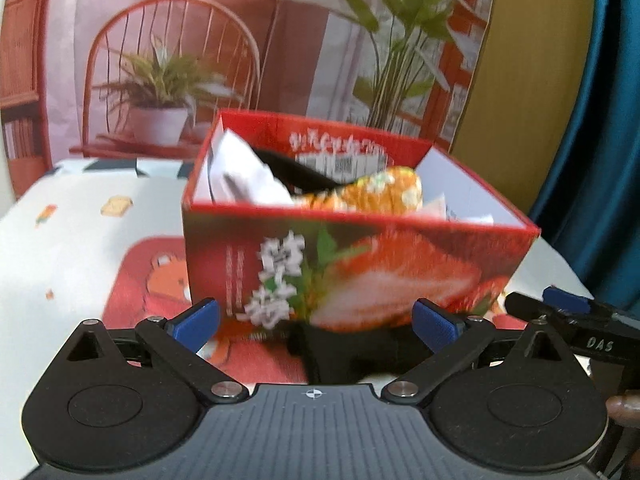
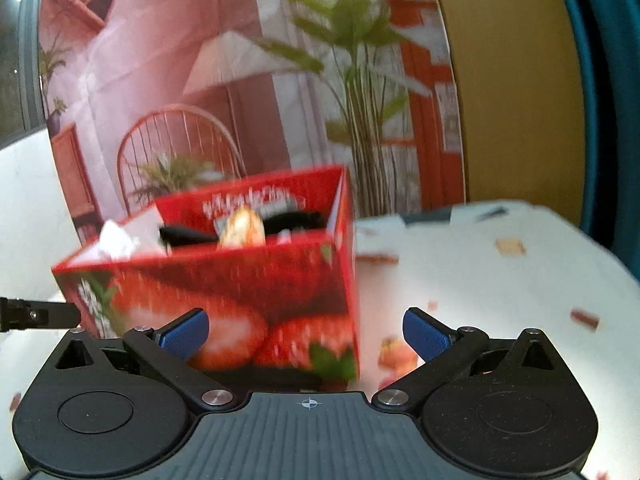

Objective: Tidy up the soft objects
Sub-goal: 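Move both tools down to the black glove beside the box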

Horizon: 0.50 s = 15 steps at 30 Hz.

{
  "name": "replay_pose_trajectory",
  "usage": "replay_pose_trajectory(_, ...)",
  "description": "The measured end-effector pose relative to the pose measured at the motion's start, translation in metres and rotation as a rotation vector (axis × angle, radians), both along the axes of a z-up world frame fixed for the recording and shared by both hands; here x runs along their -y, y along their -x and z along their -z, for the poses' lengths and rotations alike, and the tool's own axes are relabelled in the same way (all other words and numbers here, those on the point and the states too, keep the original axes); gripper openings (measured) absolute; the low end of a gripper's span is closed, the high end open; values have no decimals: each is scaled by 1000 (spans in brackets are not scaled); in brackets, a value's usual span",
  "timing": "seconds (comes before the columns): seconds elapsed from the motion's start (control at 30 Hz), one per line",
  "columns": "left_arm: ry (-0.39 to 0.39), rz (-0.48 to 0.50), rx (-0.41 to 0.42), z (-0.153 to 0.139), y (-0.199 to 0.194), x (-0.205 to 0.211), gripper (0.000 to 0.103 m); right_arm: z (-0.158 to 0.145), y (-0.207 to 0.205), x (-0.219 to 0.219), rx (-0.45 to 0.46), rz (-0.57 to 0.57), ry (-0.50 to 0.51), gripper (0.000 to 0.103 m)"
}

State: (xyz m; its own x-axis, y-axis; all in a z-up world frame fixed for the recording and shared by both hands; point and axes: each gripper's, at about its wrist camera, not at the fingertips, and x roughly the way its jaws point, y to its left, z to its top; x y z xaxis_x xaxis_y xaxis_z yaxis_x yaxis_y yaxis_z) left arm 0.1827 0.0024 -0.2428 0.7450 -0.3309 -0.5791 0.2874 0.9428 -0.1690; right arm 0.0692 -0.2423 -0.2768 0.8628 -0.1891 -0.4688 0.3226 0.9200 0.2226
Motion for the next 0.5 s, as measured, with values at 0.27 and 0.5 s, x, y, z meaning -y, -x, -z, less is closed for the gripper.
replay_pose_trajectory(0.27,20,-2,-72,27,-2,-1,92,25,-11,-8,-95,-33,5,102)
replay_pose_trajectory(0.5,49,12,-103,44,-6,-2,68,39,-20,-10,-148,-64,-10,96)
